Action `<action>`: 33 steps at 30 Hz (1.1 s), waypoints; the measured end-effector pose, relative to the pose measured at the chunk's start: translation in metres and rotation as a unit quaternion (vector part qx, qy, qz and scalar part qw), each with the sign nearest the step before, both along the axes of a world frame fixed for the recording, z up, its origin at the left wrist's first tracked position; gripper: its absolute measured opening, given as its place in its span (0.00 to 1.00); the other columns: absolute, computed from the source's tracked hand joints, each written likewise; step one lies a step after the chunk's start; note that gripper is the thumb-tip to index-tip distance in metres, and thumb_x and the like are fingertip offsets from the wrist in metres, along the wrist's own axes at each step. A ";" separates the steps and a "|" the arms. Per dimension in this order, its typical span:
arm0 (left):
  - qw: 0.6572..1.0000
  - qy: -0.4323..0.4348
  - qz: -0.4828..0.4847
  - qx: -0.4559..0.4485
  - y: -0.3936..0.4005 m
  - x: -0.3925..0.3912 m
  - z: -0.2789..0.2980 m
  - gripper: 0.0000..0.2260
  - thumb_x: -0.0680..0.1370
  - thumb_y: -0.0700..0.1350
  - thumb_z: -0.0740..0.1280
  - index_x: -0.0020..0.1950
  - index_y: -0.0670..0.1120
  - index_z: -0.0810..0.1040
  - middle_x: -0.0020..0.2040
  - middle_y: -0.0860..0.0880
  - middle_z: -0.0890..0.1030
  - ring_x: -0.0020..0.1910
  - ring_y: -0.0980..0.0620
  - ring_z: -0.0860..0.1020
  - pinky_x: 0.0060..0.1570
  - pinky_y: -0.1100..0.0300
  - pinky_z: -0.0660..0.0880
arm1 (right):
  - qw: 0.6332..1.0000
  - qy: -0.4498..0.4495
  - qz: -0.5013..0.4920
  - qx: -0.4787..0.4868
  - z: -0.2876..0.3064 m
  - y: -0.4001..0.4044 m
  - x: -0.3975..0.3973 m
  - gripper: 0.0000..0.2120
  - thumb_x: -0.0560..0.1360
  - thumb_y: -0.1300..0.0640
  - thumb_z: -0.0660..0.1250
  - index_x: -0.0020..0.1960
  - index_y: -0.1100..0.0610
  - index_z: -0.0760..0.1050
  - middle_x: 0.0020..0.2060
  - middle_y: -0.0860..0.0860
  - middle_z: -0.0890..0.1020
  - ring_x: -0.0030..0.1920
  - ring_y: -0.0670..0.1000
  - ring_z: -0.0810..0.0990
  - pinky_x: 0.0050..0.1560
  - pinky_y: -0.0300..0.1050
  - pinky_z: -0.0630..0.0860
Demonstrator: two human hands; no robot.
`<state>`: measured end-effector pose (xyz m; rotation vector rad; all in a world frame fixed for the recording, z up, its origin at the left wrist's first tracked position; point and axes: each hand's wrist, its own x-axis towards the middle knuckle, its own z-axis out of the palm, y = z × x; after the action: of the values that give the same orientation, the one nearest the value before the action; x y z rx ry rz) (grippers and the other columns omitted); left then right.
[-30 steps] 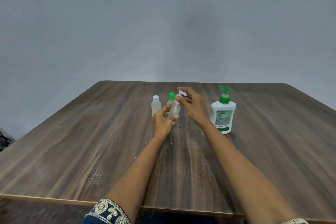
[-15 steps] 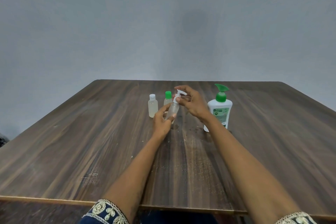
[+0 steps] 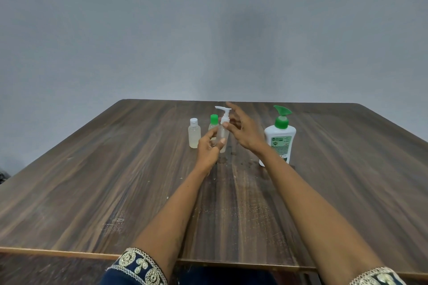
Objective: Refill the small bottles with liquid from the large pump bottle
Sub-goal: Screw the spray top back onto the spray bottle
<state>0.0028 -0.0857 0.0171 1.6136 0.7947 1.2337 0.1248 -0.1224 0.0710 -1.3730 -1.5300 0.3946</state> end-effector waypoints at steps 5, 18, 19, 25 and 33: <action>1.000 0.010 0.001 0.014 -0.002 -0.002 -0.001 0.18 0.76 0.36 0.65 0.66 0.42 0.71 0.58 0.48 0.76 0.54 0.53 0.75 0.51 0.66 0.72 | 1.000 0.001 -0.027 0.005 -0.001 0.006 0.005 0.15 0.68 0.57 0.77 0.53 0.55 0.79 0.42 0.49 0.83 0.41 0.42 0.79 0.46 0.39 0.76; 0.999 0.007 -0.038 -0.003 -0.007 -0.003 -0.001 0.19 0.77 0.35 0.63 0.68 0.42 0.69 0.57 0.52 0.75 0.48 0.65 0.75 0.41 0.76 0.73 | 0.995 0.056 0.052 -0.071 -0.003 0.006 0.012 0.20 0.75 0.67 0.68 0.66 0.58 0.74 0.56 0.54 0.83 0.59 0.50 0.81 0.64 0.50 0.75; 0.999 0.008 -0.040 -0.005 -0.008 -0.004 -0.002 0.19 0.78 0.35 0.63 0.68 0.42 0.69 0.57 0.52 0.75 0.49 0.64 0.75 0.42 0.75 0.73 | 0.993 0.058 0.061 -0.078 -0.002 0.004 0.013 0.20 0.76 0.69 0.66 0.66 0.59 0.73 0.55 0.54 0.83 0.58 0.49 0.81 0.63 0.48 0.76; 0.997 0.018 -0.069 -0.018 -0.004 -0.005 -0.010 0.18 0.79 0.37 0.62 0.69 0.41 0.69 0.60 0.47 0.77 0.52 0.60 0.78 0.49 0.69 0.76 | 0.988 0.054 0.104 -0.097 -0.001 -0.002 0.014 0.18 0.78 0.71 0.61 0.68 0.63 0.70 0.55 0.53 0.81 0.56 0.46 0.79 0.53 0.31 0.76; 0.998 0.028 -0.047 0.008 -0.008 -0.002 -0.007 0.19 0.79 0.35 0.61 0.70 0.41 0.67 0.58 0.53 0.74 0.48 0.69 0.77 0.44 0.75 0.73 | 0.992 0.093 -0.010 -0.081 -0.007 0.007 0.015 0.13 0.66 0.57 0.79 0.45 0.53 0.76 0.36 0.50 0.80 0.40 0.47 0.77 0.48 0.45 0.76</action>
<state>0.0008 -0.0938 0.0102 1.6856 0.7371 1.1365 0.1400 -0.1157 0.0637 -1.4329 -1.3533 0.6287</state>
